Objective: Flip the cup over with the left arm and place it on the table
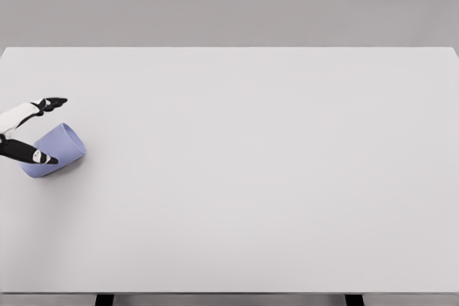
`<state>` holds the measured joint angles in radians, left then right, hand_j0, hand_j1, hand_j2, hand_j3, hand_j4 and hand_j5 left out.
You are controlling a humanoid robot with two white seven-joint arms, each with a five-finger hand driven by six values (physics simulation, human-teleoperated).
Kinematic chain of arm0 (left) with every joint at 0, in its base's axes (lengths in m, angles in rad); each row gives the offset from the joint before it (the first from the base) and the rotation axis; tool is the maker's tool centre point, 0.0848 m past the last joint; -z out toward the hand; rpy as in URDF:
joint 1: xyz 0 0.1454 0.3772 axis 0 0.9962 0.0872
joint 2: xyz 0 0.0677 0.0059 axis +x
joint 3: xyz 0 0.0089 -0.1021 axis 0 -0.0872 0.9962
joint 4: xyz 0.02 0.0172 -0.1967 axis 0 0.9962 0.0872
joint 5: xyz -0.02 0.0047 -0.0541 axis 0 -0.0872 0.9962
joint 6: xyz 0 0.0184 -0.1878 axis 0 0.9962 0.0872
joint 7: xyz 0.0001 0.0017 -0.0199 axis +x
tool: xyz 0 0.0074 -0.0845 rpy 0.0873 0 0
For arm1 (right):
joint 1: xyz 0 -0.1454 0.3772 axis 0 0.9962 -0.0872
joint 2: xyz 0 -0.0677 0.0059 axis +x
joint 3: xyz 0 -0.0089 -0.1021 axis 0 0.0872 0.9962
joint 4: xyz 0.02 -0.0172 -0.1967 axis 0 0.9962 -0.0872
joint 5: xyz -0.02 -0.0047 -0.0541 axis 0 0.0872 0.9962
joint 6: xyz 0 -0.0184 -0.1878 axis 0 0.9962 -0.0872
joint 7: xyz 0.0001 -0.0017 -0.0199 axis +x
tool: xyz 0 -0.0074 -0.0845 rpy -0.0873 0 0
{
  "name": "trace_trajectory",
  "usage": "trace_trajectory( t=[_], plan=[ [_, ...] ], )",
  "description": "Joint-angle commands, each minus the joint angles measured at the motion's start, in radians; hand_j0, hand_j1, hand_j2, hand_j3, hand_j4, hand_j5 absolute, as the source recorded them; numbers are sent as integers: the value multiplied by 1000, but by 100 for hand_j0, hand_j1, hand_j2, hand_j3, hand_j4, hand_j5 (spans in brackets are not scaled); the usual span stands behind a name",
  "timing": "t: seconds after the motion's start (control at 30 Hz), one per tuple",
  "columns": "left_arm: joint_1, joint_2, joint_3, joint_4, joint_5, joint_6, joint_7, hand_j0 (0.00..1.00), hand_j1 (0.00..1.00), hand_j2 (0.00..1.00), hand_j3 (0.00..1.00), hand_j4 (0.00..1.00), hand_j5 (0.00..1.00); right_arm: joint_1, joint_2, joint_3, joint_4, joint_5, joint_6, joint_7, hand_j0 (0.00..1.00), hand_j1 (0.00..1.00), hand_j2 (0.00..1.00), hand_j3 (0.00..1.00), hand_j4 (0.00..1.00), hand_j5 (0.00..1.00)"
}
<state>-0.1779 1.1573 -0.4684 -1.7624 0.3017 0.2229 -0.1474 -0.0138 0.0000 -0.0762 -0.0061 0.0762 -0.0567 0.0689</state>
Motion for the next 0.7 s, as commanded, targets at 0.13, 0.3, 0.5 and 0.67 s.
trace_trajectory(
  t=[0.13,0.3,0.5,0.67],
  plan=[
    [0,-48,-15,0,-47,64,-15,100,100,100,100,100,100,0,0,0,0,-1,0,0,100,100,100,100,100,100],
    [-2,-71,-22,0,-76,85,-15,100,100,100,100,100,100,0,0,0,0,-1,0,0,100,100,100,100,100,100],
    [-2,-97,-35,0,-118,119,-15,100,100,100,100,100,100,0,0,1,0,0,0,0,100,100,100,100,100,100],
    [-3,-97,-35,0,-119,121,-15,100,100,100,100,100,100,0,0,0,0,-1,0,0,100,100,100,100,100,100]
  ],
)
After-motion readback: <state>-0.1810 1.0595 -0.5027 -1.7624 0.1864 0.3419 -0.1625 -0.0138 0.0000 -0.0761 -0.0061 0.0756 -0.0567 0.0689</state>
